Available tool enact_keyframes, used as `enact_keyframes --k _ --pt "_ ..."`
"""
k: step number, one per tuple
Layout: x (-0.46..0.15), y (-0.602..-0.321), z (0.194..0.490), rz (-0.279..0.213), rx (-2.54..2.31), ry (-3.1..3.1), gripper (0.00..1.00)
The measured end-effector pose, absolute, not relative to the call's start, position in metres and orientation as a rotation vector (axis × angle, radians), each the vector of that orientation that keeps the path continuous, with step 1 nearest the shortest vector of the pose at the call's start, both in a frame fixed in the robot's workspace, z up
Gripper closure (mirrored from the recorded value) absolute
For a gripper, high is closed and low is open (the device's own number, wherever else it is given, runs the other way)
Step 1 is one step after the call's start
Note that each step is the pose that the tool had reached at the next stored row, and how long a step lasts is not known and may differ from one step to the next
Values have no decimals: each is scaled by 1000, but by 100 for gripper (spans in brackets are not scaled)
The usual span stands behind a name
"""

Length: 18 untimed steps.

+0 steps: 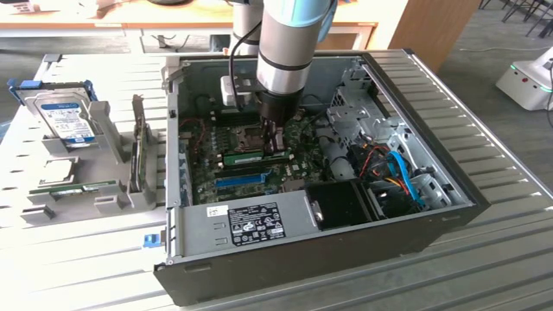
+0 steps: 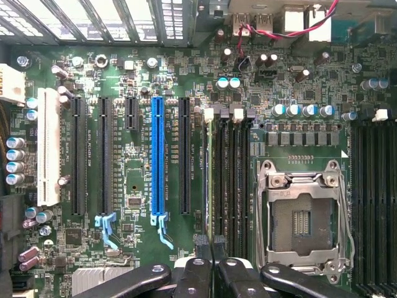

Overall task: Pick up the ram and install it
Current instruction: 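Insert the ram into the slot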

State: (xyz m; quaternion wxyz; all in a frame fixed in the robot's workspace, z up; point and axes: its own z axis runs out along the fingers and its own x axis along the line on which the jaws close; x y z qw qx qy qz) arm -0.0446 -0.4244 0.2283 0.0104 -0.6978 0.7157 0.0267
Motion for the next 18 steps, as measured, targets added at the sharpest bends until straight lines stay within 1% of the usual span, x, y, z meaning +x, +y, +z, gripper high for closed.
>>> enact_keyframes --k 18 --pt "-43 -424 234 92 -2182 2238 88"
